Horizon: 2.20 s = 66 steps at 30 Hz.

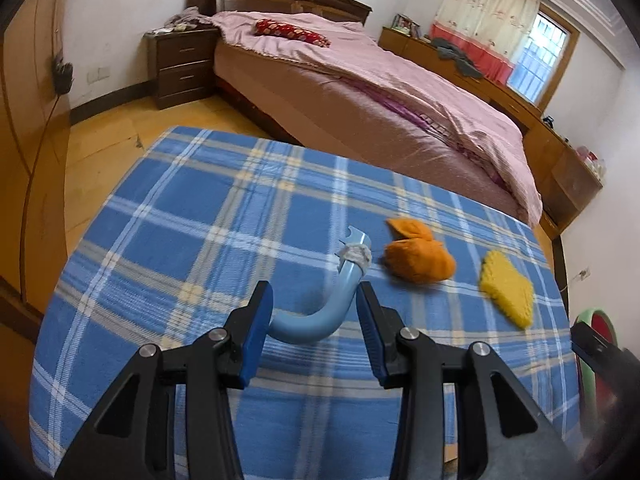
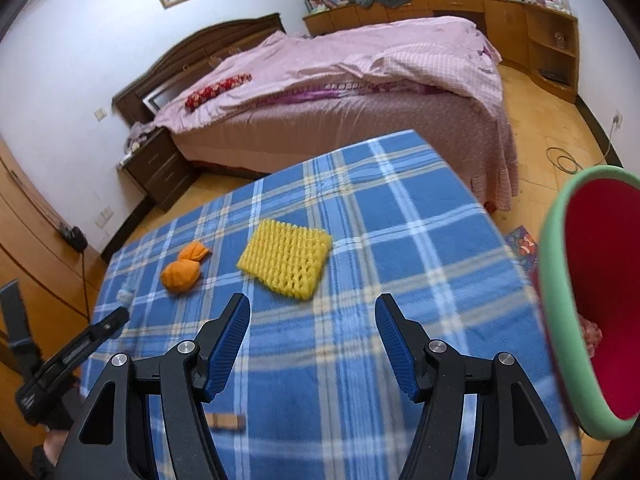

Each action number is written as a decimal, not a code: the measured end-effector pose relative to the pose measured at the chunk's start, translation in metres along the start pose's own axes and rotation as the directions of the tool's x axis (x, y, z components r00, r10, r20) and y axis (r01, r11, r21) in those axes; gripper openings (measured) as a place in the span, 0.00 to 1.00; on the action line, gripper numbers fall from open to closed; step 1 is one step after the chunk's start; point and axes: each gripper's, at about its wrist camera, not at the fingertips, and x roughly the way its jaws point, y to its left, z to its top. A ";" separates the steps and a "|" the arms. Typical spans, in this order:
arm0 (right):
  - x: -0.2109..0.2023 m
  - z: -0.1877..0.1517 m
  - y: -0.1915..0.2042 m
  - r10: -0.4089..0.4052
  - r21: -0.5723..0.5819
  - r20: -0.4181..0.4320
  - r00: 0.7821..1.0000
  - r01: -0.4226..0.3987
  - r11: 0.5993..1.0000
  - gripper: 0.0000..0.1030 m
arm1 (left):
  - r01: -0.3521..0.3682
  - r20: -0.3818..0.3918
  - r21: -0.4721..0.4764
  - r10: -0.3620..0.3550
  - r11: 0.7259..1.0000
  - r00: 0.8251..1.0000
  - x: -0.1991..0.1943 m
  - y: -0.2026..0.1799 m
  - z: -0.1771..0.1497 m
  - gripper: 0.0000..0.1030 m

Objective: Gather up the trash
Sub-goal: 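Grasp the blue bent tube with the left tool while the right tool grasps the yellow foam pad, then carry the blue tube and yellow foam pad over the red bucket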

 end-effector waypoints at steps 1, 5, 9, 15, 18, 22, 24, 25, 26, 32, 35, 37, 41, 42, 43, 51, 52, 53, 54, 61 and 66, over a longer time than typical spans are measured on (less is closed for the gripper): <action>0.005 0.001 0.002 -0.004 -0.003 -0.006 1.000 0.004 1.000 0.65 | -0.002 0.001 -0.004 0.002 1.000 1.000 0.000 0.001 0.000 0.42; 0.029 0.007 0.011 -0.023 -0.029 -0.028 0.999 0.022 0.999 0.65 | 0.004 0.003 -0.028 -0.004 1.000 1.000 0.000 0.006 -0.001 0.42; 0.049 0.013 0.022 -0.069 -0.082 -0.025 0.997 0.067 0.994 0.65 | 0.012 -0.012 -0.016 -0.012 1.000 1.000 0.004 0.003 -0.005 0.42; 0.067 0.014 0.030 -0.110 -0.119 -0.035 0.993 0.105 0.987 0.64 | 0.014 -0.013 0.002 -0.014 1.000 1.000 0.004 -0.002 -0.008 0.42; 0.069 0.013 0.034 -0.105 -0.131 -0.039 0.994 0.099 0.986 0.64 | 0.013 -0.016 -0.001 -0.013 1.000 1.000 0.004 -0.001 -0.008 0.42; 0.071 0.009 0.042 -0.152 -0.181 -0.030 0.988 0.144 0.973 0.55 | 0.011 -0.018 -0.006 -0.011 1.000 1.000 0.005 0.001 -0.008 0.42; 0.070 0.007 0.044 -0.156 -0.194 -0.030 0.987 0.147 0.970 0.46 | 0.012 -0.017 -0.006 -0.012 1.000 1.000 0.005 0.001 -0.008 0.42; 0.070 0.007 0.044 -0.151 -0.198 -0.034 0.988 0.142 0.970 0.40 | 0.013 -0.016 -0.006 -0.013 1.000 1.000 0.005 0.001 -0.008 0.42; 0.069 0.006 0.045 -0.146 -0.201 -0.038 0.989 0.135 0.970 0.34 | 0.014 -0.016 -0.006 -0.014 1.000 1.000 0.005 0.001 -0.008 0.42; 0.055 0.001 0.039 -0.090 -0.174 -0.037 0.995 0.083 0.981 0.14 | 0.022 -0.011 -0.014 -0.022 1.000 1.000 0.004 0.002 -0.008 0.42; 0.039 -0.004 0.037 -0.067 -0.155 -0.024 0.997 0.062 0.986 0.13 | 0.029 -0.010 -0.015 -0.029 0.999 1.000 0.002 0.001 -0.007 0.42; 0.027 -0.007 0.035 -0.053 -0.146 -0.009 0.999 0.052 0.988 0.13 | 0.034 -0.008 -0.013 -0.034 0.999 0.999 0.001 0.000 -0.008 0.42; -0.001 -0.014 0.028 -0.032 -0.119 0.020 0.999 0.034 0.992 0.12 | 0.045 0.001 -0.004 -0.045 0.999 0.999 -0.002 -0.003 -0.008 0.42; -0.009 -0.016 0.026 -0.029 -0.112 0.030 0.999 0.032 0.993 0.12 | 0.048 0.003 -0.001 -0.048 0.999 0.999 -0.003 -0.005 -0.008 0.42; -0.018 -0.018 0.023 -0.027 -0.104 0.042 0.999 0.031 0.994 0.12 | 0.050 0.004 0.002 -0.050 0.999 0.999 -0.004 -0.006 -0.008 0.42; -0.075 -0.039 -0.011 -0.038 -0.018 0.108 0.993 0.040 0.999 0.12 | 0.087 0.019 0.065 -0.089 0.994 0.996 -0.015 -0.028 -0.015 0.42; -0.083 -0.043 -0.018 -0.043 -0.001 0.117 0.992 0.043 0.999 0.12 | 0.094 0.021 0.076 -0.095 0.993 0.995 -0.017 -0.031 -0.017 0.42; -0.090 -0.047 -0.025 -0.049 0.014 0.127 0.991 0.047 0.999 0.12 | 0.101 0.025 0.088 -0.104 0.991 0.994 -0.020 -0.036 -0.018 0.42; -0.096 -0.049 -0.030 -0.056 0.027 0.134 0.989 0.053 0.998 0.12 | 0.111 0.027 0.104 -0.115 0.988 0.993 -0.023 -0.041 -0.020 0.42; -0.140 -0.069 -0.079 -0.138 0.128 0.171 0.976 0.117 0.985 0.12 | 0.142 0.014 0.211 -0.149 0.967 0.989 -0.039 -0.078 -0.034 0.42; -0.165 -0.084 -0.108 -0.173 0.179 0.190 0.967 0.139 0.974 0.12 | 0.191 -0.019 0.251 -0.193 0.949 0.981 -0.053 -0.102 -0.046 0.42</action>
